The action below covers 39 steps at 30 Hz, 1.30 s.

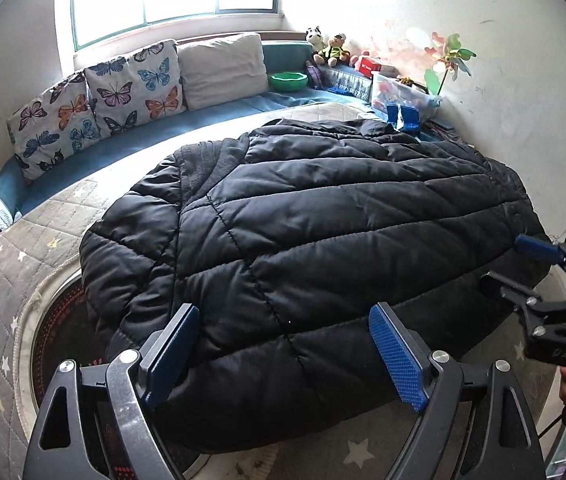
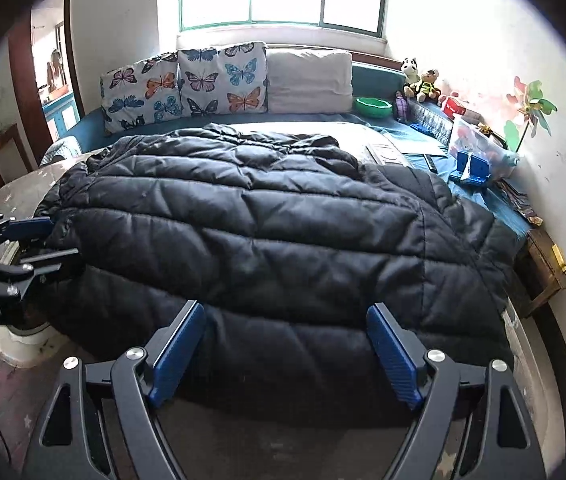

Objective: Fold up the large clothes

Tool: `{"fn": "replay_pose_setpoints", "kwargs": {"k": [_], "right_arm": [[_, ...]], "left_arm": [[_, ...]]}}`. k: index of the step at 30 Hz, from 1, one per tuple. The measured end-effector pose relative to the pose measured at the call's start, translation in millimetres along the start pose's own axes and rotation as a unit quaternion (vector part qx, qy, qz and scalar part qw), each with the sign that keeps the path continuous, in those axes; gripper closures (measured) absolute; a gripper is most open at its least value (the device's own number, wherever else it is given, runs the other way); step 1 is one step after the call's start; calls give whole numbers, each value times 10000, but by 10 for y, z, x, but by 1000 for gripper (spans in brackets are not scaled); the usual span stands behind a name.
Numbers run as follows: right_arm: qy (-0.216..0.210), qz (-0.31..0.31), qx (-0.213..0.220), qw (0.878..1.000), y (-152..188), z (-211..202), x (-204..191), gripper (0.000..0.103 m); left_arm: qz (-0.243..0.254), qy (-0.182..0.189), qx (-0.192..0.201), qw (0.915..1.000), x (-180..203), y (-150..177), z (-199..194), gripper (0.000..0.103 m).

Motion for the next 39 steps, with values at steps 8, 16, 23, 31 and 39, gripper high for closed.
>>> {"fn": "replay_pose_setpoints", "kwargs": {"k": [8,16,23,31,39], "right_arm": [[201,-47,37,9998,15,7,-30,10],[404,-111,127,9990,121,-160,-109,10],[429,-61,236,9988,162,-334,-176,10],[449,106,270,9986,220,-511,-237,10],[605,213,360,9973,295,-746,-319,10]], "left_arm": [[298,-183,102,9993,142,95,-183,10],[243,-227,167,9993,179,248,-468,10],[337,-360,311,9983,263,433,-824,5],[390,-406,641,9964,379,635,-1268,0],[220,-402,707,9964,332,850,-1574,0]]}}
Point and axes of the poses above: each gripper's, at about its wrist camera, not at the fingertips, and z roughly the way its jaws point, x to its right, y to its underside, the point moved 2 cm from there along z, roughly the way its jaws point, and after that the axes turned 7 degrees about y, right-handed, at the moved point
